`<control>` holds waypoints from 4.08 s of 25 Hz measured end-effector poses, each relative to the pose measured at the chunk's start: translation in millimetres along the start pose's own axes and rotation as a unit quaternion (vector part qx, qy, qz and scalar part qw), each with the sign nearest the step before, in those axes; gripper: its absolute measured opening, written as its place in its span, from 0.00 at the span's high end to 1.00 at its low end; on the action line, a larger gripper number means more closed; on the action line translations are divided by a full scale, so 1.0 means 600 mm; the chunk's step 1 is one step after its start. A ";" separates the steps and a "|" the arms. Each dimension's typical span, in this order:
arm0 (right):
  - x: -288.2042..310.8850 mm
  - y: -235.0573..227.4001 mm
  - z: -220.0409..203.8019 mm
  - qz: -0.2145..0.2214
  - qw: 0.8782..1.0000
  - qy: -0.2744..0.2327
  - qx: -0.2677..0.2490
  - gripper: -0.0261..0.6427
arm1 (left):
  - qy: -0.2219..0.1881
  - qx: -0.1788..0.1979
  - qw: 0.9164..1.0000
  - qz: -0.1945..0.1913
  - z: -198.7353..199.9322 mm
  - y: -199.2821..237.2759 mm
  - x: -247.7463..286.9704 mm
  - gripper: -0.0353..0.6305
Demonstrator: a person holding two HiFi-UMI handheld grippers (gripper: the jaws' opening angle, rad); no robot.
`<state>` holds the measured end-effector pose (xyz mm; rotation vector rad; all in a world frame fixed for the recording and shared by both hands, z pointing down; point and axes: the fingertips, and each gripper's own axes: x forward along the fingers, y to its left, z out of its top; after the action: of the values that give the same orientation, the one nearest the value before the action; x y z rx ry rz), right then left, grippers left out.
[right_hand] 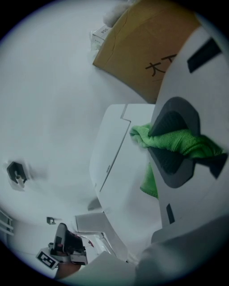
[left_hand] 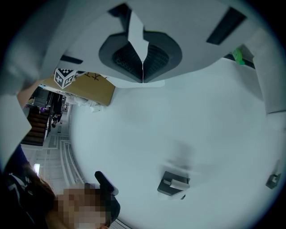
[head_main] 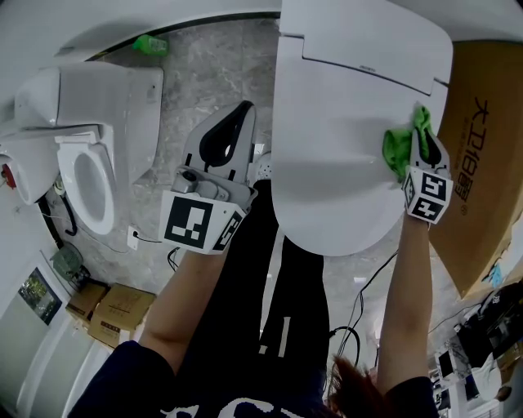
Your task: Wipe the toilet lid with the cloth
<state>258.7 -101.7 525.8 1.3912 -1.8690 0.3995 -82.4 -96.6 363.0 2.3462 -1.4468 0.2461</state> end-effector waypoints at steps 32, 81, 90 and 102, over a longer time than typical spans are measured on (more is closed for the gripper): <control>0.022 0.511 0.188 0.243 0.952 -0.068 -0.174 0.84 | -0.005 -0.004 0.999 0.037 -0.004 0.064 -0.058 0.91; -0.087 0.061 -0.081 0.024 0.999 0.019 -0.019 0.84 | 0.002 0.013 1.000 -0.012 -0.010 -0.039 -0.019 0.91; -0.077 0.233 -0.010 0.097 0.994 -0.018 -0.043 0.84 | -0.001 0.013 1.000 -0.008 -0.009 -0.034 -0.032 0.91; -0.061 0.441 0.065 0.211 0.969 -0.052 -0.121 0.84 | 0.000 0.009 1.000 0.005 -0.017 -0.012 -0.047 0.91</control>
<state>5.9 -6.9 522.1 0.8635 -2.2204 0.2957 -88.6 -66.4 361.4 2.3539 -1.4625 0.2646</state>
